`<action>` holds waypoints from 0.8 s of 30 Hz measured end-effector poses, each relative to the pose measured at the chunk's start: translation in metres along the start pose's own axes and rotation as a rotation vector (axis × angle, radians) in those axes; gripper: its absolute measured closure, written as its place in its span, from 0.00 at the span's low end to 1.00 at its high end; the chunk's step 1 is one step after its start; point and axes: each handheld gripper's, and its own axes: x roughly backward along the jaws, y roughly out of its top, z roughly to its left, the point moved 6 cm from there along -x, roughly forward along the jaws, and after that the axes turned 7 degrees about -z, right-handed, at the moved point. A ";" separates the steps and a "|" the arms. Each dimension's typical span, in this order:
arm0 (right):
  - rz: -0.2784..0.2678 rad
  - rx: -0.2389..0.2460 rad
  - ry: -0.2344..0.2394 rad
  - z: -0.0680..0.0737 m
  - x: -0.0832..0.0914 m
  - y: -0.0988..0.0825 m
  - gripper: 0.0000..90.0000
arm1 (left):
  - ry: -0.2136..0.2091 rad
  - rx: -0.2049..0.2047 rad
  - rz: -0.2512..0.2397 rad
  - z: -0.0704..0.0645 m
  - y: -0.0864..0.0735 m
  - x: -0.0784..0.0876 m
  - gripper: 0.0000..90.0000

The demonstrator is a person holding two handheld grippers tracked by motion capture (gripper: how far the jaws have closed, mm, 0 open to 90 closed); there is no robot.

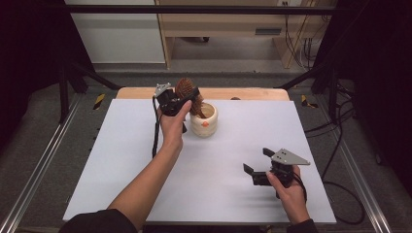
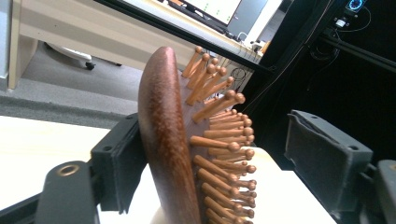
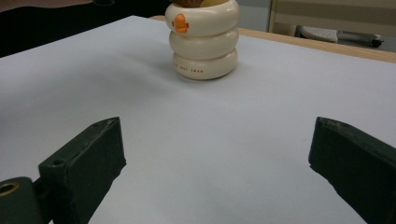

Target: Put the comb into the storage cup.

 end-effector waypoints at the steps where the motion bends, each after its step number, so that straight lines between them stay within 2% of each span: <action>1: 0.000 0.001 0.000 0.000 0.001 0.000 0.04 | -0.002 0.000 -0.001 0.000 0.000 0.000 0.22; 9: -0.003 0.003 -0.003 0.000 0.002 0.001 0.04 | 0.005 -0.021 -0.001 -0.003 0.001 0.001 0.13; 24: 0.000 0.006 0.000 0.003 0.001 0.000 0.04 | 0.019 -0.059 0.003 -0.002 0.002 0.007 0.08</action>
